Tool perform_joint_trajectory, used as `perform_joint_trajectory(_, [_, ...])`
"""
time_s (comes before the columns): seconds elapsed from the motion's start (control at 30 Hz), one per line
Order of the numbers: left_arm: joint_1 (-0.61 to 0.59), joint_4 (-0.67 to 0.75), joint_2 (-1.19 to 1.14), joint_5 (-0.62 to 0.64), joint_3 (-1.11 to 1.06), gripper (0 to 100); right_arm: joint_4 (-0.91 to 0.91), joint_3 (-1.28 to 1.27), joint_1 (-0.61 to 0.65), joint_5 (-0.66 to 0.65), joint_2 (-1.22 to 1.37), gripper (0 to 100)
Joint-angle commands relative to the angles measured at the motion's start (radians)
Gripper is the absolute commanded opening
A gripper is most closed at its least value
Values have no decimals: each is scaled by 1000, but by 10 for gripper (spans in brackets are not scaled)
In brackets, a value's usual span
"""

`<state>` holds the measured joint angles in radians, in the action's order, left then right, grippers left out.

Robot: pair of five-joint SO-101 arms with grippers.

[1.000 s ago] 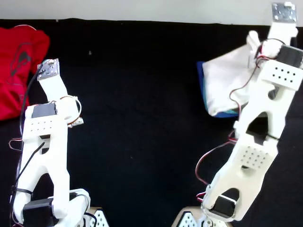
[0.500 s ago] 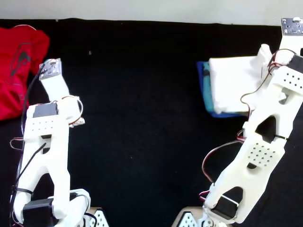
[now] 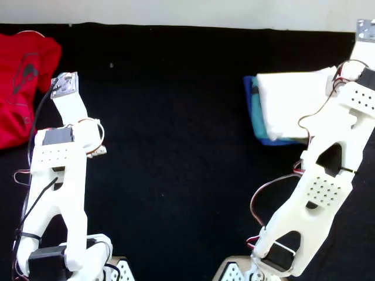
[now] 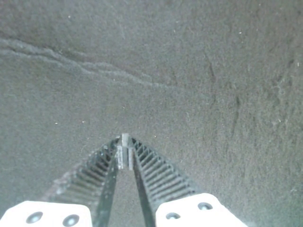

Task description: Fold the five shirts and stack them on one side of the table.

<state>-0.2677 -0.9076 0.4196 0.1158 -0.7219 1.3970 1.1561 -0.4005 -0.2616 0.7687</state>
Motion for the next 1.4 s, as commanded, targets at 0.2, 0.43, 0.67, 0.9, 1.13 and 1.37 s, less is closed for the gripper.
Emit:
perform_joint_trajectory(0.2, [7,11,33,-2,8,10,31,248,73,110,-10,29])
perform_joint_trajectory(0.43, [7,12,33,-2,10,10,50,50,2,98,-8,12])
perform_joint_trajectory(0.67, [7,17,33,-2,13,10,-13,-165,-81,15,-8,11])
perform_joint_trajectory(0.9, [7,17,33,-2,13,10,-77,-240,-125,12,-21,10])
perform_joint_trajectory(1.13, [5,14,28,-2,15,10,-2,-94,-62,14,-88,13])
perform_joint_trajectory(1.37, [-90,-112,-24,-71,209,10,205,189,18,86,-186,92])
